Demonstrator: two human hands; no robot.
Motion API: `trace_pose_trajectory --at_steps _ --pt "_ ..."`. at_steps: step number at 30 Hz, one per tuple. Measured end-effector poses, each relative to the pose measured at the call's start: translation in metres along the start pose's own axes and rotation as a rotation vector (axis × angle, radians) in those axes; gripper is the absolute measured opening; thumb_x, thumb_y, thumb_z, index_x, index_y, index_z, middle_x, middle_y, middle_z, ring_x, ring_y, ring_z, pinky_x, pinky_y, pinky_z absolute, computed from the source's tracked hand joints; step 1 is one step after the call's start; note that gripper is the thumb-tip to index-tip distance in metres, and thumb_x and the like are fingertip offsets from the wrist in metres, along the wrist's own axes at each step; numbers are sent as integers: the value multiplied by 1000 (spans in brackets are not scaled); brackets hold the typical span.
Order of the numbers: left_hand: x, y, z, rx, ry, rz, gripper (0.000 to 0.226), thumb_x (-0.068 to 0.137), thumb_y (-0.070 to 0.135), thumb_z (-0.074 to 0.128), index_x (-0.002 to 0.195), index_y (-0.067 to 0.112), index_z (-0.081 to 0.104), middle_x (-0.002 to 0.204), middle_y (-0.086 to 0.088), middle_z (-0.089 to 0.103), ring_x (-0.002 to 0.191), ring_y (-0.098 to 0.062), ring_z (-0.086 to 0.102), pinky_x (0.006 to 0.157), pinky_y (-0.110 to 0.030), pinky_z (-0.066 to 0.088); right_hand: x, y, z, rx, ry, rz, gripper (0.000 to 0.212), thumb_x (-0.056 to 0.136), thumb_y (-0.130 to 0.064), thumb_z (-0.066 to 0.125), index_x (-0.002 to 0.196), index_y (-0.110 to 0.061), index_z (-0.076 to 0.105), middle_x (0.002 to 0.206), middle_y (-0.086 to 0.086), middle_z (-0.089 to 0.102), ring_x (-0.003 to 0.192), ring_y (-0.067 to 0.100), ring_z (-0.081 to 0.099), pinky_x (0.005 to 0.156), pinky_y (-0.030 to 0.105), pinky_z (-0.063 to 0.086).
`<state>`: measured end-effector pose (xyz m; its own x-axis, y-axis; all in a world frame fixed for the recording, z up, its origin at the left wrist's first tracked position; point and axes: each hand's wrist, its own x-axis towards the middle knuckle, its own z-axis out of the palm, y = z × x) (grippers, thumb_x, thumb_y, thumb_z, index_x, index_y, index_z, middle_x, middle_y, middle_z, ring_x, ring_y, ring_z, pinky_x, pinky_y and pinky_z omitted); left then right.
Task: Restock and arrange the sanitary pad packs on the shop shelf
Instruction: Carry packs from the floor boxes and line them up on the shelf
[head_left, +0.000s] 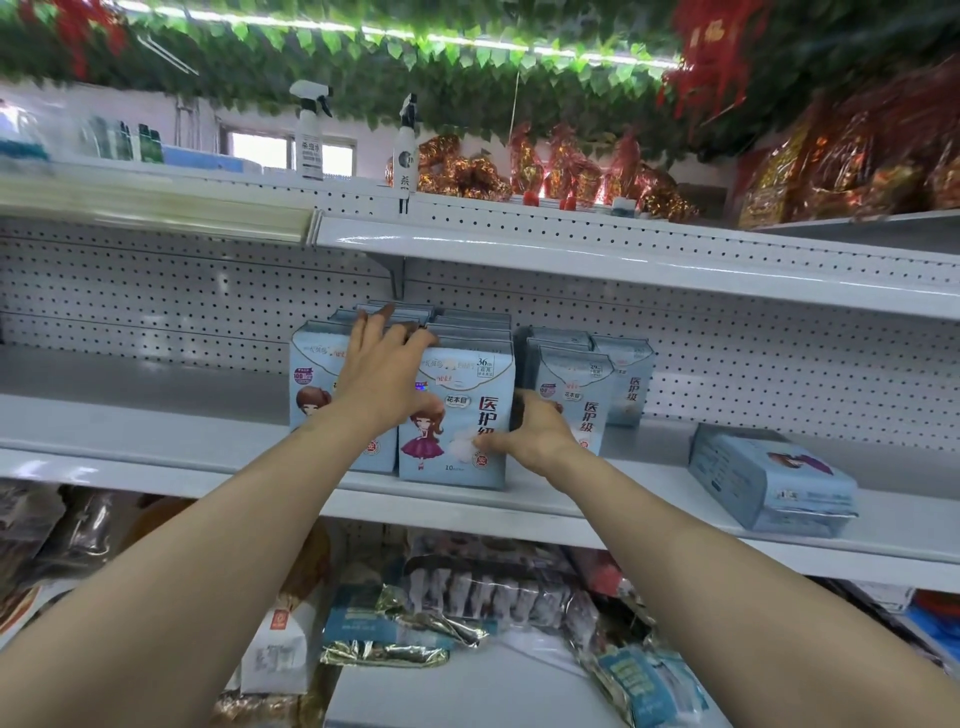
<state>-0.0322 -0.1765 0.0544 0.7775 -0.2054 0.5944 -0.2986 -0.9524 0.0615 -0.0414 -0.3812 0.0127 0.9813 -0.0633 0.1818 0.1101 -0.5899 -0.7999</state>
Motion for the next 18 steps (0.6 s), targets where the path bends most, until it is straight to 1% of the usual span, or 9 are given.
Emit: trace_pose_trajectory --at_steps 3,6,7,9,11,13,14,16,18 --pt "-1 5 -5 21 3 -16 94 72 62 77 149 26 37 154 -6 38 151 -32 8 124 -48 -3 -3 -4 -9 -43 13 -33 83 74 -23 89 144 -15 46 131 1 64 121 22 60 103 38 51" --pt "0 18 -12 22 26 -16 96 73 64 76 150 24 36 155 -7 38 150 -34 11 124 -48 0 -6 -8 -25 -104 30 -76 75 78 -23 87 142 -13 48 135 -1 61 123 22 58 92 30 53" --pt "1 24 -14 9 32 -12 95 73 63 76 150 24 37 154 -7 39 149 -34 14 124 -48 2 -9 -10 -32 -140 47 -96 78 77 -25 88 143 -13 48 138 0 59 124 23 58 94 31 52" --pt "1 40 -19 -18 53 1 92 74 58 78 149 23 37 153 -7 39 147 -34 17 124 -46 8 -13 -11 -47 -209 85 -130 83 73 -27 89 144 -18 49 142 3 56 123 27 58 98 43 54" --pt "2 58 -23 -28 77 18 90 77 52 79 150 23 36 153 -7 39 146 -33 19 123 -45 14 -17 -9 -65 -320 128 -182 85 72 -30 89 146 -23 48 146 4 53 132 29 50 105 48 48" --pt "4 78 -24 -28 83 42 86 80 47 78 150 22 35 153 -7 38 145 -33 20 121 -44 15 -25 -4 -89 -431 156 -220 83 76 -33 86 148 -25 45 148 5 49 141 29 35 112 43 39" --pt "5 89 -23 -34 82 54 85 81 46 78 150 22 35 153 -7 38 144 -32 20 121 -43 15 -28 0 -101 -468 160 -226 83 78 -34 84 150 -26 44 150 6 46 142 29 30 113 41 34" --pt "8 112 -20 -50 78 77 83 81 45 78 149 23 36 151 -6 39 143 -32 21 119 -42 16 -33 9 -125 -521 166 -223 83 80 -33 83 152 -27 41 152 7 43 144 28 26 114 40 30" --pt "11 136 -16 -66 75 100 81 81 45 77 149 23 37 150 -6 40 142 -31 23 119 -42 17 -38 19 -148 -571 184 -208 84 80 -36 83 152 -26 40 153 8 43 143 29 26 113 40 31"
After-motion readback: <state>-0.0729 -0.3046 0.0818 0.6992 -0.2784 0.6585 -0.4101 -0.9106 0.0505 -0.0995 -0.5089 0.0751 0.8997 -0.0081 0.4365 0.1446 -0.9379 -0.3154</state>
